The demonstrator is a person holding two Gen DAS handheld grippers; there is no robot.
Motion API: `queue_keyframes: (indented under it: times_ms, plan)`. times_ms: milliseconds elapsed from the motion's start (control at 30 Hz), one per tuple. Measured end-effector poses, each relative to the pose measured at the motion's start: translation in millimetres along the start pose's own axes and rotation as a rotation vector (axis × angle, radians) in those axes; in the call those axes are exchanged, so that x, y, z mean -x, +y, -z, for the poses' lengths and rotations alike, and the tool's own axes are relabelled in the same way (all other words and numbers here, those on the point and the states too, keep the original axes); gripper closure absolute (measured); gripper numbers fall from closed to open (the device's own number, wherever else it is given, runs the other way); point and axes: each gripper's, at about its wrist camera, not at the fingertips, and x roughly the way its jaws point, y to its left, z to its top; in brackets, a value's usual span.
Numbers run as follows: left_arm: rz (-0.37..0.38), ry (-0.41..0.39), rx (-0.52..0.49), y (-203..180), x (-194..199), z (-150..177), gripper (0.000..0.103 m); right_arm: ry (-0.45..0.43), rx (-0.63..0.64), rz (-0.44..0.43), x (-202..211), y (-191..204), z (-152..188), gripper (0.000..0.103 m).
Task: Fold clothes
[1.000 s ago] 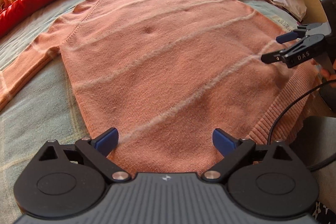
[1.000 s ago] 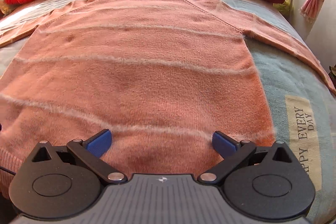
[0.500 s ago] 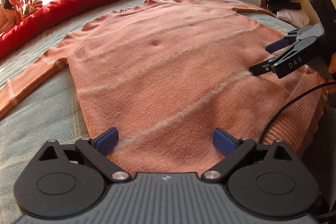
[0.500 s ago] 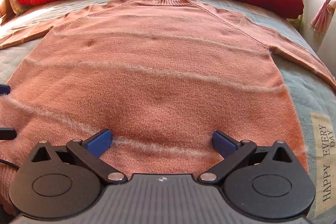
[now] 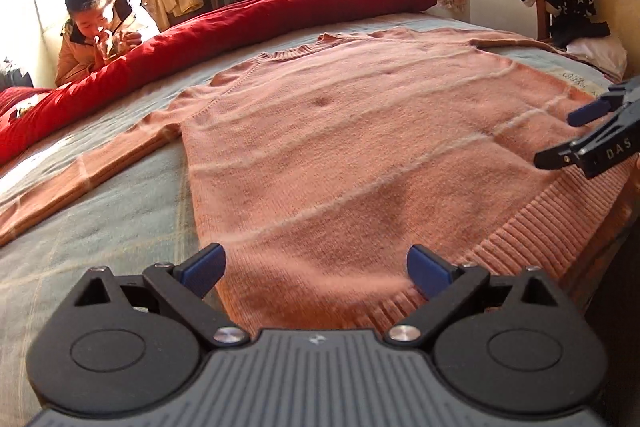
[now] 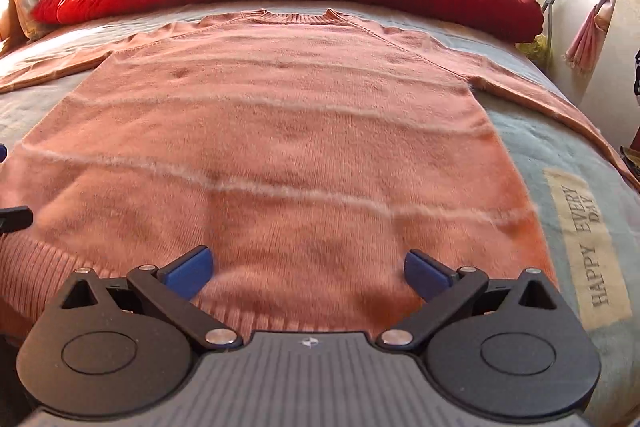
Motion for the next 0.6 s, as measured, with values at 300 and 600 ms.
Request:
queue_keyframes:
  times_ms: [300, 600]
  plan:
    - [-0.001, -0.072, 0.187, -2, 29, -10, 0.007, -0.1, -0.042, -0.051, 19, -12, 39, 0.0]
    - [0.056, -0.008, 0.277, -32, -19, -15, 0.007, -0.156, -0.051, -0.063, 17, -15, 47, 0.0]
